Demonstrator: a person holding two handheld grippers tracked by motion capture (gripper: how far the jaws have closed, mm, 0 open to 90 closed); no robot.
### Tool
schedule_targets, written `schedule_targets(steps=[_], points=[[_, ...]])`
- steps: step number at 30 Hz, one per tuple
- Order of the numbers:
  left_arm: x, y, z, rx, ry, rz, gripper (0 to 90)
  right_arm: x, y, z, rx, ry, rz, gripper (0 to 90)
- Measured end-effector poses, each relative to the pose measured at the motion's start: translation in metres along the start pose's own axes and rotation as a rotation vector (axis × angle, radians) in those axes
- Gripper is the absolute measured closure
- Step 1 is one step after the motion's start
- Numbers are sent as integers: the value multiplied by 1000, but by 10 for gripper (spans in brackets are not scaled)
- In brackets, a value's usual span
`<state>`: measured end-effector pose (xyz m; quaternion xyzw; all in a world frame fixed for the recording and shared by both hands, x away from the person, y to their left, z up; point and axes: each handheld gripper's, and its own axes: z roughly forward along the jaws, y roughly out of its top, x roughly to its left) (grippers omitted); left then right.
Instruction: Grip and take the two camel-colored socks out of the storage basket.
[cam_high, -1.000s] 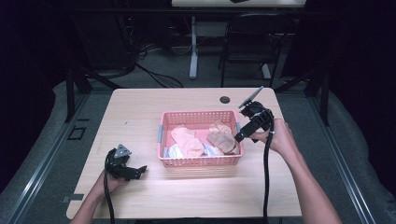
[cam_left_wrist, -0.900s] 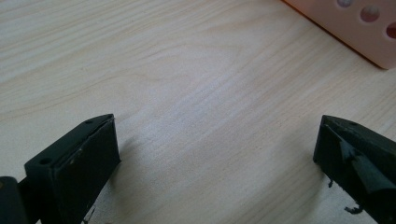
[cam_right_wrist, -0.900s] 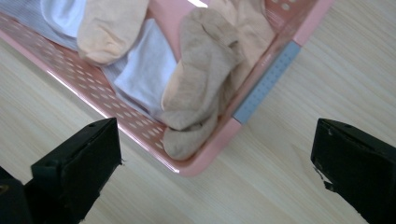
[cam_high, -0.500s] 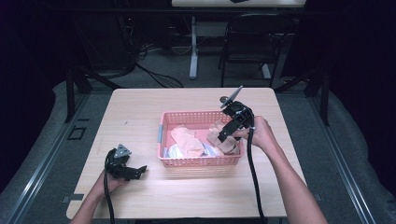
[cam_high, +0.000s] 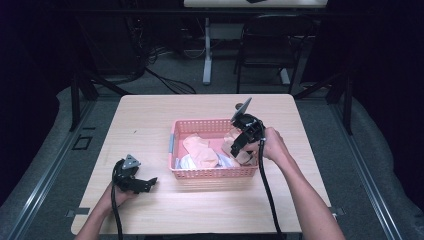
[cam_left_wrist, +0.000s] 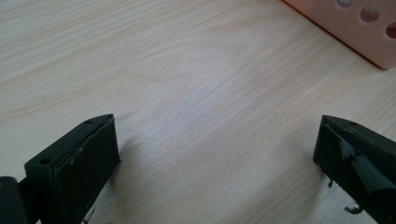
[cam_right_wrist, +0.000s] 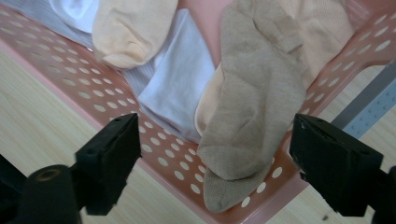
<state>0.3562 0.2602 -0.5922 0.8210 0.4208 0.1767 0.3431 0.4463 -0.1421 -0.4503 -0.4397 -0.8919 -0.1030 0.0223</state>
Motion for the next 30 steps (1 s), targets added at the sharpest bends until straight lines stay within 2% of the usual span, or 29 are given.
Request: schedule_targets(steps=[5,8,10,12,13,14,22,23,25,27,28,30], points=[[0,0,0,0,0,1,0,-3,-1,9,16,-40,22,255],[0,0,0,0,0,0,0,-4,-1,13,4,-39,44,267],[0,0,0,0,0,1,0,-6,-1,15,32,-42,38,276],[0,0,0,0,0,1,0,-8,-1,19,33,-45,40,293],[0,0,0,0,0,1,0,-8,-2,23,13,-40,61,298],[0,0,0,0,0,3,0,-10,0,21,41,-39,44,311],[0,0,0,1,0,1,0,-12,8,33,40,-51,50,413],[0,0,0,0,0,1,0,-10,8,36,22,-53,64,440],[0,0,0,0,0,0,0,-11,11,37,54,-75,40,485],[0,0,0,0,0,0,0,-10,11,41,49,-102,40,618],[0,0,0,0,0,0,0,-10,11,41,49,-102,40,618],[0,0,0,1,0,1,0,-11,11,41,51,-122,41,705]])
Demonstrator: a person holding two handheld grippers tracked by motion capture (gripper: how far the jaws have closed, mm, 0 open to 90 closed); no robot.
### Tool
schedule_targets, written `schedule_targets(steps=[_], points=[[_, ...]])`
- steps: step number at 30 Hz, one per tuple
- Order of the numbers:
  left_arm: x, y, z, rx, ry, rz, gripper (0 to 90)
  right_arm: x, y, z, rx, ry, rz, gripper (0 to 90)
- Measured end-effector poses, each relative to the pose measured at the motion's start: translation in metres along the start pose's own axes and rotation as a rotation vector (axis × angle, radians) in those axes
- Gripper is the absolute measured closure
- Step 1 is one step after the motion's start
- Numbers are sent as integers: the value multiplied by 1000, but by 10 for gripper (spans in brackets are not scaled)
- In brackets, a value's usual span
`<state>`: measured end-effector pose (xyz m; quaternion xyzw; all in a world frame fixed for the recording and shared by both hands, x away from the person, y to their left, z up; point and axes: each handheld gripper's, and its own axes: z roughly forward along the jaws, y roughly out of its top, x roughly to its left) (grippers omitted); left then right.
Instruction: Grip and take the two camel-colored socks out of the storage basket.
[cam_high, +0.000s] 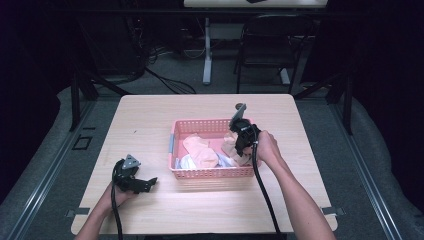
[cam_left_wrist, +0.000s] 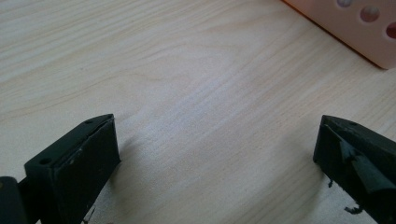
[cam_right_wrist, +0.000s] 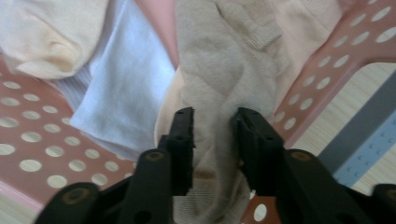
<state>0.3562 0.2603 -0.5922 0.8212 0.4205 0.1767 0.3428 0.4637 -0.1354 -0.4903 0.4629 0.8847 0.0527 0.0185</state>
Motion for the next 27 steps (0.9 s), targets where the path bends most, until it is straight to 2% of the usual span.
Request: schedule_targets(steps=[1,2,3,6,12,13,14,15,22,23,27], points=[[0,0,0,0,0,0,0,-1,0,-1,2,-14,-4,769],[0,0,0,0,0,0,0,-1,0,-1,2,-14,-4,769],[0,0,0,0,0,1,0,-2,0,-2,2,-17,-5,818],[0,0,0,0,0,-1,0,-3,-1,-3,-9,-10,1,842],[0,0,0,1,0,-1,0,-3,-4,-14,-35,1,-5,853],[0,0,0,1,0,-1,0,-2,-4,-15,-53,4,7,853],[0,0,0,1,0,3,0,-2,-4,-19,-30,-1,-20,854],[0,0,0,1,0,-1,0,-1,-4,-24,-48,16,-13,855],[0,0,0,0,0,0,0,0,-4,-37,-85,13,-7,855],[0,0,0,-1,0,-1,0,-1,-3,-43,-78,14,-23,855],[0,0,0,0,0,0,0,0,-2,-53,-96,22,-22,855]])
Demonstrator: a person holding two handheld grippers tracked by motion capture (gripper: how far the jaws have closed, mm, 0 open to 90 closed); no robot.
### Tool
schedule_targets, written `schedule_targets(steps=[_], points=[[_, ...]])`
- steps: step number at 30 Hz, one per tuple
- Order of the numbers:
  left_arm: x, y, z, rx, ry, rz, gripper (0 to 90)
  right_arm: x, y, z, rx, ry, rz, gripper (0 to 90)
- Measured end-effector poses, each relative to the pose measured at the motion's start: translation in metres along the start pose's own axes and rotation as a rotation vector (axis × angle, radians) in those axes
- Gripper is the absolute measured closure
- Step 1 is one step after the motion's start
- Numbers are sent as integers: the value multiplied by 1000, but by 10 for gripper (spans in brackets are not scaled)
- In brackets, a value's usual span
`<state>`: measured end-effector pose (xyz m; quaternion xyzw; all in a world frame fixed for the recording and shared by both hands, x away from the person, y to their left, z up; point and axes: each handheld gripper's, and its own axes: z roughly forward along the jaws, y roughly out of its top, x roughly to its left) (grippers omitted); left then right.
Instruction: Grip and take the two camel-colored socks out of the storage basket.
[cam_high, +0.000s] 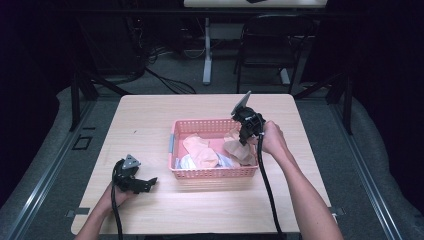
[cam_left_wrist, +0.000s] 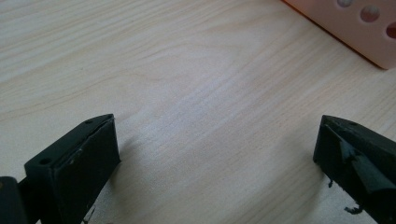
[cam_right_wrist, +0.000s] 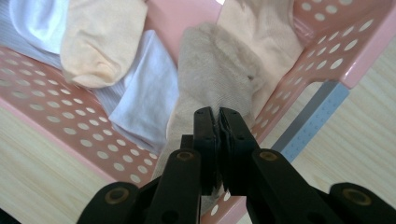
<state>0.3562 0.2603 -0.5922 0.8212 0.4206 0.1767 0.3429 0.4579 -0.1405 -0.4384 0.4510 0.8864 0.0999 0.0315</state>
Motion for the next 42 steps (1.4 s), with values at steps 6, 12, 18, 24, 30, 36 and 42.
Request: schedule_targets(steps=[6,12,18,24,30,36,42], points=[[0,0,0,1,0,-1,0,1,3,-13,-12,-6,-18,856],[0,0,0,1,0,-1,0,5,7,-27,-33,-14,-20,856],[0,0,0,0,0,0,0,9,8,-41,-46,-18,-46,856],[0,0,0,1,0,-1,0,8,6,-47,-73,-22,-46,856],[0,0,0,-1,0,-1,0,3,0,-56,-87,-24,-38,856],[0,0,0,1,0,-1,0,-7,-11,-69,-101,-43,-27,856],[0,0,0,1,0,-1,0,-17,-20,-80,-127,-49,-1,856]])
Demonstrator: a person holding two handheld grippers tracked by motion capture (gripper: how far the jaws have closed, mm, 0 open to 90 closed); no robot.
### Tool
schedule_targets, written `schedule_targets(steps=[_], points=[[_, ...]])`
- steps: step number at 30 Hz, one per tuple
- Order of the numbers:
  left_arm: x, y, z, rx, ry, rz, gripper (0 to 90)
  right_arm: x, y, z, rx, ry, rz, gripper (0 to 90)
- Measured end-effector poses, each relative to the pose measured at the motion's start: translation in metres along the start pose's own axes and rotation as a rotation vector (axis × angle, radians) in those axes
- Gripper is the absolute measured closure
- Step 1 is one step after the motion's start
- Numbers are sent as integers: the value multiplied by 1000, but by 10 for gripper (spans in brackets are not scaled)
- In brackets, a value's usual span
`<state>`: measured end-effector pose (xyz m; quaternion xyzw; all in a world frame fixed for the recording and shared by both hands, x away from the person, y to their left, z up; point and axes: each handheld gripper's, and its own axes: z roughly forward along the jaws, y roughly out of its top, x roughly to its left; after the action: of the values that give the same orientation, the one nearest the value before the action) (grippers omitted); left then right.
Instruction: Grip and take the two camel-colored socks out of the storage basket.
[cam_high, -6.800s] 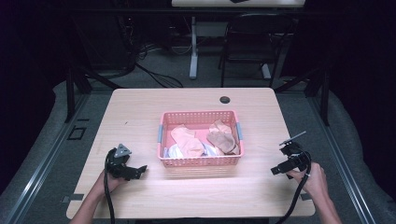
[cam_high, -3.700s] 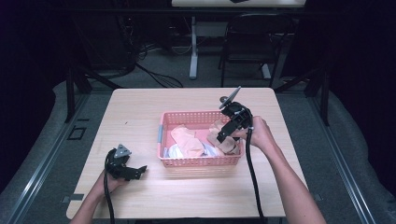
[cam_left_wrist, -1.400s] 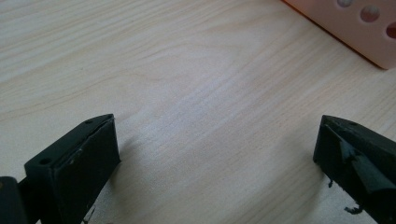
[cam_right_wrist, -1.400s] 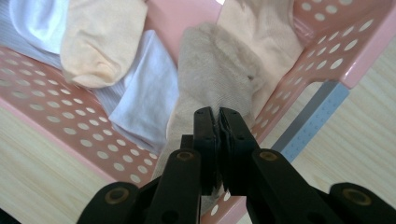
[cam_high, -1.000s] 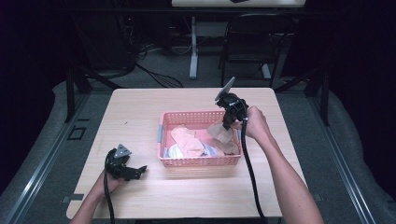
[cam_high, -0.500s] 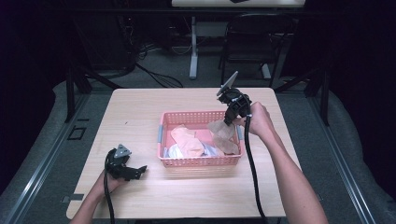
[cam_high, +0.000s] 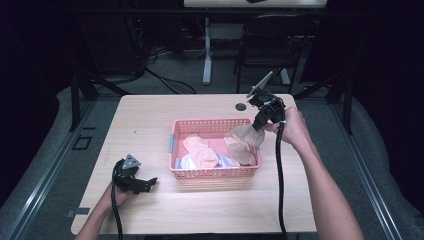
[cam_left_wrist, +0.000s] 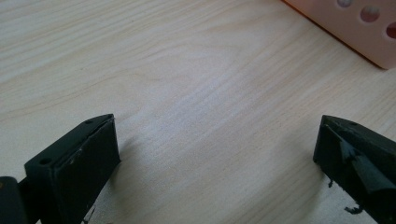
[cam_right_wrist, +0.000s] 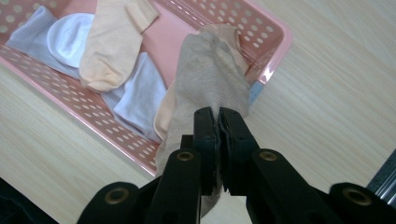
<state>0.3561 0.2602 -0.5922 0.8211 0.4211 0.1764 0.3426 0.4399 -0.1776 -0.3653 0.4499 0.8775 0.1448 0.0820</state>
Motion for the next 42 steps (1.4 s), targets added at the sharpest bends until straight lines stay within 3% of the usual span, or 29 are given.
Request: schedule_targets(steps=[14,30,42], points=[[0,0,0,0,1,0,0,-27,-26,-25,-12,-34,48,856],[0,0,0,0,0,3,0,-68,-78,-49,-33,-97,154,857],[0,0,0,0,1,0,0,-86,-101,-38,-6,-106,208,857]])
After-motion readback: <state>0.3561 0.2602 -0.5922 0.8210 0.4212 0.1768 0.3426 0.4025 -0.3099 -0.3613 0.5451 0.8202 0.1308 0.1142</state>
